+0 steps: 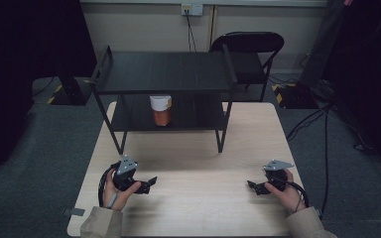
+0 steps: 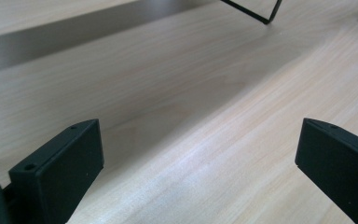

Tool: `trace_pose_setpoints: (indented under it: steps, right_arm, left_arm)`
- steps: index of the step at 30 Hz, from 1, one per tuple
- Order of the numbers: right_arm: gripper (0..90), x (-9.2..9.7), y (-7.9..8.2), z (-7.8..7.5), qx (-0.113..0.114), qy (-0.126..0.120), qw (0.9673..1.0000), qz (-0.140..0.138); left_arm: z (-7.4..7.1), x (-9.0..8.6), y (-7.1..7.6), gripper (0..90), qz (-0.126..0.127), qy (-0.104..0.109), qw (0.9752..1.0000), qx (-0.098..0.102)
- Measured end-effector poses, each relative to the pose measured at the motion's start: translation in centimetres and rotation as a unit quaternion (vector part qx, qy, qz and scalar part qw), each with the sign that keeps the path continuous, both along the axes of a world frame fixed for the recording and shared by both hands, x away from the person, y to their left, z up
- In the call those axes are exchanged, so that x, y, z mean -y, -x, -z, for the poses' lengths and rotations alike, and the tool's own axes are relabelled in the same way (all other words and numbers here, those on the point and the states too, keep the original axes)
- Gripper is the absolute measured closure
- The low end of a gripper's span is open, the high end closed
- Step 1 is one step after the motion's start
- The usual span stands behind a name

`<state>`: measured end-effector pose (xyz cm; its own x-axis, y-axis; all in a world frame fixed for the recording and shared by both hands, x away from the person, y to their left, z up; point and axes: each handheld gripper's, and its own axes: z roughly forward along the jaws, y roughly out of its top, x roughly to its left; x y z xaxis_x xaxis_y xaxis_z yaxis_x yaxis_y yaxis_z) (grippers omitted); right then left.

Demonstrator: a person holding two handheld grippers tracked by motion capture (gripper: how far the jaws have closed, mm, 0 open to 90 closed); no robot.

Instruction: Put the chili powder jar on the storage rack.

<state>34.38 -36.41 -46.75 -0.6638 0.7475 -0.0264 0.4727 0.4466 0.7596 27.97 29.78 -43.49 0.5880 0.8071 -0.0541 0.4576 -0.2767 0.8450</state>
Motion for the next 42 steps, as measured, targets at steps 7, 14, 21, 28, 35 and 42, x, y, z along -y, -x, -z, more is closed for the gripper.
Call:
trace_pose_setpoints:
  steps: [7,14,21,28,35,42]
  right_arm:
    - [0.0,0.0,0.0,0.0,0.000,0.000,1.0000,0.000]
    - [0.0,0.0,0.0,0.0,0.000,0.000,1.0000,0.000]
    - [0.0,0.0,0.0,0.0,0.000,0.000,1.0000,0.000]
    - [0.0,0.0,0.0,0.0,0.000,0.000,1.0000,0.000]
    - [0.0,0.0,0.0,0.0,0.000,0.000,1.0000,0.000]
    - [0.0,0.0,0.0,0.0,0.000,0.001,1.0000,0.000]
  left_arm:
    - [0.3,-0.1,-0.5,0.2,0.007,-0.002,0.9998,-0.017]
    - [1.0,0.0,-0.9,0.4,0.014,0.009,0.9993,-0.032]
    - [1.2,0.4,-1.1,0.6,0.014,-0.001,0.9991,-0.040]
    - [1.3,1.1,-1.4,1.4,0.014,-0.033,0.9981,-0.049]
    - [1.5,0.8,-1.5,1.7,0.013,-0.023,0.9983,-0.052]
    - [1.6,0.8,-1.7,1.6,0.015,-0.026,0.9978,-0.060]
